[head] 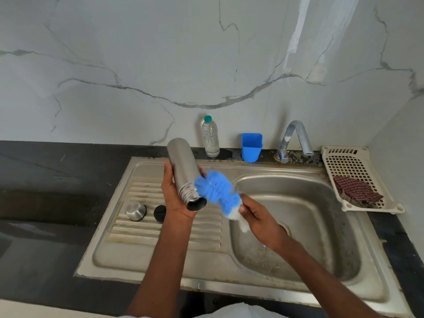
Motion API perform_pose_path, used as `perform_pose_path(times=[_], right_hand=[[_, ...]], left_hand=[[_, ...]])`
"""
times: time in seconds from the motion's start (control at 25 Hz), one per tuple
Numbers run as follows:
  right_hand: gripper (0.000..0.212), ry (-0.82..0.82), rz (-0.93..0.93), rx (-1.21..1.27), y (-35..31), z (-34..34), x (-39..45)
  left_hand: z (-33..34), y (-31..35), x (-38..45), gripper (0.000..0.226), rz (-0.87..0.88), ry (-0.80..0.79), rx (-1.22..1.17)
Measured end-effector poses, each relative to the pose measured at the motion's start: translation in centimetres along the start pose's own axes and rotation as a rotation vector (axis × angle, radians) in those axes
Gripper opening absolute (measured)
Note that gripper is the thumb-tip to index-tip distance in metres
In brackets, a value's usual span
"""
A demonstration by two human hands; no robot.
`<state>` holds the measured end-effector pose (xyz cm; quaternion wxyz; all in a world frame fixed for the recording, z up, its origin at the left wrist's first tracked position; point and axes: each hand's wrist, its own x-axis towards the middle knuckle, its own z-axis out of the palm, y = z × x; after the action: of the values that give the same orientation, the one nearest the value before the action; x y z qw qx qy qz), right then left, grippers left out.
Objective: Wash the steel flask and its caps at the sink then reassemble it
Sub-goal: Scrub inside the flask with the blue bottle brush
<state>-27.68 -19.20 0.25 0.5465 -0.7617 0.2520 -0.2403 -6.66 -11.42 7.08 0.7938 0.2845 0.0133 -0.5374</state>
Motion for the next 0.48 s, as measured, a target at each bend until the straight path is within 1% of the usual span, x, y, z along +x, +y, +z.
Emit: perform_pose_path(times=[0.08, 0.16, 0.24, 0.28, 0.32, 0.4, 0.44, 0.48], right_hand=[[0.03, 0.049, 0.084, 0.107, 1.1, -1.3, -0.9], [0.028, 0.107, 0.129, 0.153, 0.1, -2.9, -0.5], [0.022, 0.094, 0.13, 0.187, -2.5, -4.3, 0.6], [0.021, 0.071, 0.1, 0.157, -4.0, -4.6, 1.2], [0.025, 0.039, 0.043, 0.06, -5.5, -5.0, 1.8], [0.04, -0.008, -0.13, -0.317, -6.6, -5.4, 2.7], [0.045, 0.002, -0.207, -0.475, -6.5, -5.6, 3.2], [0.048, 0.049, -0.215, -0.538, -6.2, -6.1, 3.9]], left_hand=[[-0.3, 1.4, 0.0, 0.061, -0.013, 0.034, 0.153], [-1.0, 2.6, -0.2, 0.055, -0.069, 0.012, 0.248], [-1.3, 3.0, -0.4, 0.058, -0.131, 0.008, 0.353], [-1.2, 2.9, -0.5, 0.061, -0.158, -0.002, 0.407], [-1.0, 2.5, -0.6, 0.062, -0.18, -0.018, 0.447], [-0.6, 1.8, -1.1, 0.071, -0.206, -0.04, 0.504], [-0.5, 1.6, -1.2, 0.079, -0.221, -0.059, 0.51], [-0.5, 1.5, -1.3, 0.087, -0.237, -0.1, 0.514]])
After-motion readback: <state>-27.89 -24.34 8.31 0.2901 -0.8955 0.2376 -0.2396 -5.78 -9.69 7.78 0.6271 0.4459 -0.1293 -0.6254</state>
